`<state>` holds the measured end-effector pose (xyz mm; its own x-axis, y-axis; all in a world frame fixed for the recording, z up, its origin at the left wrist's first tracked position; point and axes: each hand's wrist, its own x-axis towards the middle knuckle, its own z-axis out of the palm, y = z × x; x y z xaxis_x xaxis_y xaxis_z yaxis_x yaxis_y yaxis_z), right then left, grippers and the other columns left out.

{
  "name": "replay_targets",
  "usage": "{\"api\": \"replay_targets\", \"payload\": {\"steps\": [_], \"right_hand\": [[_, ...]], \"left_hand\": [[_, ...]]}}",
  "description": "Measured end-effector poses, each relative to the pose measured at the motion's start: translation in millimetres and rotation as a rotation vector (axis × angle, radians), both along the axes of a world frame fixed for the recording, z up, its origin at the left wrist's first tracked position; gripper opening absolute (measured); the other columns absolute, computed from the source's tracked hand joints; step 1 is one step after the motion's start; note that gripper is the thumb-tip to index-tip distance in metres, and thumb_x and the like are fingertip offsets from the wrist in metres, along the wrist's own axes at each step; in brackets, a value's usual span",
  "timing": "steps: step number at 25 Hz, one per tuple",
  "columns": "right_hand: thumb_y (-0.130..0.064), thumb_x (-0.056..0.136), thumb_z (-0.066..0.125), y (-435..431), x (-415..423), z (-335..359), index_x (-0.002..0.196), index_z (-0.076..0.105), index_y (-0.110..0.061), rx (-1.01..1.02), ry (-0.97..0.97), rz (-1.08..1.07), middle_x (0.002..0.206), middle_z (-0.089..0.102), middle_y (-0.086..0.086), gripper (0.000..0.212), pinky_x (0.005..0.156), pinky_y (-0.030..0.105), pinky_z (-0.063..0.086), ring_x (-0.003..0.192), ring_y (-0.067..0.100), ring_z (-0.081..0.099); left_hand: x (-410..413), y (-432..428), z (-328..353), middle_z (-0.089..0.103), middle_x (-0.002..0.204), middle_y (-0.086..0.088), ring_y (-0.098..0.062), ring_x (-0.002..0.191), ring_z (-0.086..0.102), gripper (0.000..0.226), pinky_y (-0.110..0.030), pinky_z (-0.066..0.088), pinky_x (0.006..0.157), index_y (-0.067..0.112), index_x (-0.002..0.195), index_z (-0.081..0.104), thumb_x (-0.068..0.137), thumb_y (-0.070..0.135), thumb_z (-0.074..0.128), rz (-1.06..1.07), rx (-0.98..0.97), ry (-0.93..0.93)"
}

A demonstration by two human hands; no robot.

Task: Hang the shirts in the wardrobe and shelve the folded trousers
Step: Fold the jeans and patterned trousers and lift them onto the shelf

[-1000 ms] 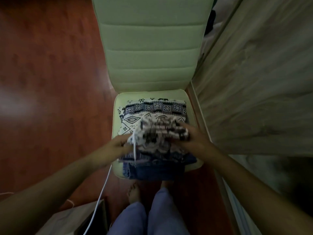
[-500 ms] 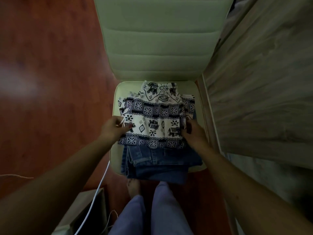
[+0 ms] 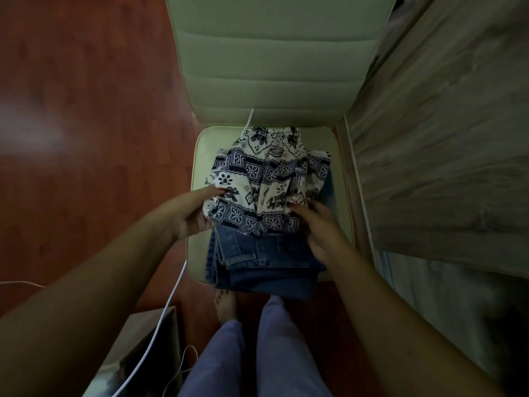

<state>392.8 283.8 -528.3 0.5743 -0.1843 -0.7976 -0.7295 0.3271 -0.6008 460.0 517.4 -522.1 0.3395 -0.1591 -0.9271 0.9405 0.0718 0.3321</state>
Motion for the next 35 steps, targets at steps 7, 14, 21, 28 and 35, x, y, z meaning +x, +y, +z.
{"api": "replay_targets", "payload": {"steps": [7,14,21,28,35], "right_hand": [[-0.007,0.079,0.06,-19.9,66.7,60.0,0.136,0.042,-0.011,0.327,-0.366,-0.075,0.137,0.05,0.02,0.06,0.085,0.05,0.054,0.12,0.036,0.053],[-0.031,0.095,0.052,-47.0,75.0,53.4,0.134,0.05,-0.011,0.188,-0.352,-0.022,0.127,0.062,0.01,0.044,0.091,0.039,0.054,0.114,0.026,0.062],[-0.035,0.082,0.07,-71.4,-17.2,-39.8,0.126,0.048,-0.005,-0.417,-0.018,0.277,0.116,0.059,0.007,0.057,0.09,0.035,0.05,0.105,0.022,0.059],[-0.032,0.087,0.064,-62.7,-36.2,-46.9,0.109,0.064,-0.001,-0.614,-0.058,0.442,0.102,0.068,0.012,0.038,0.066,0.028,0.05,0.087,0.024,0.065],[-0.029,0.098,0.043,-64.0,-37.6,-43.6,0.118,0.049,-0.004,-0.653,-0.041,0.387,0.104,0.056,0.008,0.032,0.074,0.028,0.04,0.093,0.023,0.056]], "left_hand": [[-32.7,-23.6,72.7,0.07,0.114,-0.015,-0.025,0.1,0.069,0.041,-0.04,0.056,0.089,0.005,0.125,0.056,0.084,0.008,0.055,0.249,-0.315,-0.41],[-125.1,-68.6,54.5,0.071,0.111,-0.011,-0.028,0.105,0.066,0.039,-0.045,0.054,0.093,0.007,0.11,0.064,0.073,0.012,0.072,0.09,-0.314,-0.273],[-146.5,-68.0,-15.4,0.063,0.1,0.0,-0.012,0.088,0.059,0.022,-0.027,0.049,0.08,0.014,0.111,0.058,0.093,0.002,0.054,-0.503,-0.131,-0.273],[-68.8,-22.6,-14.2,0.056,0.101,-0.003,-0.018,0.094,0.06,0.038,-0.034,0.05,0.085,0.01,0.103,0.047,0.087,0.041,0.062,-0.071,0.458,-0.539],[-66.5,-34.2,-9.5,0.06,0.056,0.006,-0.011,0.056,0.057,0.024,-0.027,0.052,0.065,0.014,0.076,0.057,0.089,0.033,0.062,-0.179,0.236,-0.312]]}}
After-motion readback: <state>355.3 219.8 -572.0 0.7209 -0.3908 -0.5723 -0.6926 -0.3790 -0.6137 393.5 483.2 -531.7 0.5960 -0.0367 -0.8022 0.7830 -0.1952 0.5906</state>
